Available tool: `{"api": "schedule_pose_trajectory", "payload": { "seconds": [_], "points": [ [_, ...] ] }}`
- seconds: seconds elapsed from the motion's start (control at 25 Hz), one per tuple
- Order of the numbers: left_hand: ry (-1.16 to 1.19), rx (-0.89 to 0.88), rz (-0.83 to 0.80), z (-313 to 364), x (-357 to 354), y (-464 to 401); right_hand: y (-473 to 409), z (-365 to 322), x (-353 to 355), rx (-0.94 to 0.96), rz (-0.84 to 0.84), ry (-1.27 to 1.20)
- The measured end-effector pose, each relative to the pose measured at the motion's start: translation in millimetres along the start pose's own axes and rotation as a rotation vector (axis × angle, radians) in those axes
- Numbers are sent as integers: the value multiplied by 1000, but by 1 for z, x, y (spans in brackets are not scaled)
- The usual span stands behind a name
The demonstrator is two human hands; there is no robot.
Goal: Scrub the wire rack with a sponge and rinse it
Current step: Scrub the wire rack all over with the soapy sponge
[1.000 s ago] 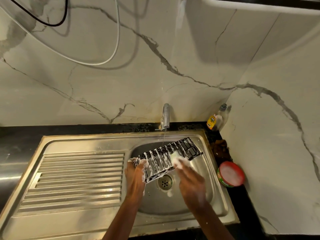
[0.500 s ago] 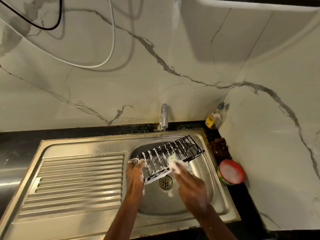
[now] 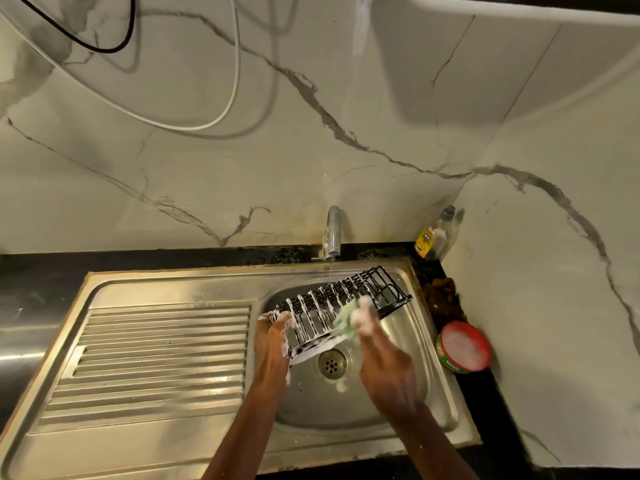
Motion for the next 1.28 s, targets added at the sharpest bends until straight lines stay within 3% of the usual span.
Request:
{"api": "schedule_pose_trajectory", "payload": {
  "seconds": [0.08,0.12,0.2,0.24,0.36,0.4,0.48,0.52,0.64,0.68,0.8,0.92,1.04,1.08,1.16,1.24,1.28],
  "points": [
    [14,-38,8,-1,0,-1,-9,21,3,-253,55,-111],
    [0,-49,12,0,0,0,-10,22,0,-229,68,-113],
    [3,-35,3,-1,0,1,-8,6,-5,51,116,-61],
    [20,-21,13,-3,1,0,-13,8,-3,105,154,-81],
    [13,25,33,3,2,-7,-38,36,-4,-178,157,-183],
    [12,5,42,3,4,-10,-44,28,-7,-191,129,-155],
    [27,-39,24,1,6,-15,-39,-4,-14,102,58,-103],
    [29,-49,17,2,5,-14,-39,-3,-15,155,42,-96],
    [28,-78,17,4,3,-12,-54,23,-15,-249,143,-155],
    [31,-78,30,4,4,-14,-53,14,-15,-253,135,-151],
    [63,-60,5,4,1,-17,-48,-11,-25,36,56,-100],
    [2,-61,25,9,-2,-15,-58,18,-34,-251,50,-123],
    [31,-59,9,6,1,-19,-42,-9,-42,13,-105,-59],
    [32,-68,18,7,1,-19,-46,1,-39,-60,-115,-113],
    [26,-55,9,3,1,-24,-59,33,-38,-403,-98,-174],
    [21,12,24,3,0,-22,-63,19,-43,-363,-144,-109],
    [23,38,39,3,0,-21,-57,-1,-44,-225,-159,-146]
  ]
}}
Point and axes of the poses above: each hand's wrist, its own y-axis away from the middle knuckle, its own x-axis out of the back of the hand, z = x × y, the point moved 5 cm from there along -y, towards the middle knuckle, and after that the axes turned 6 degrees about y, right-handed, at the moved point
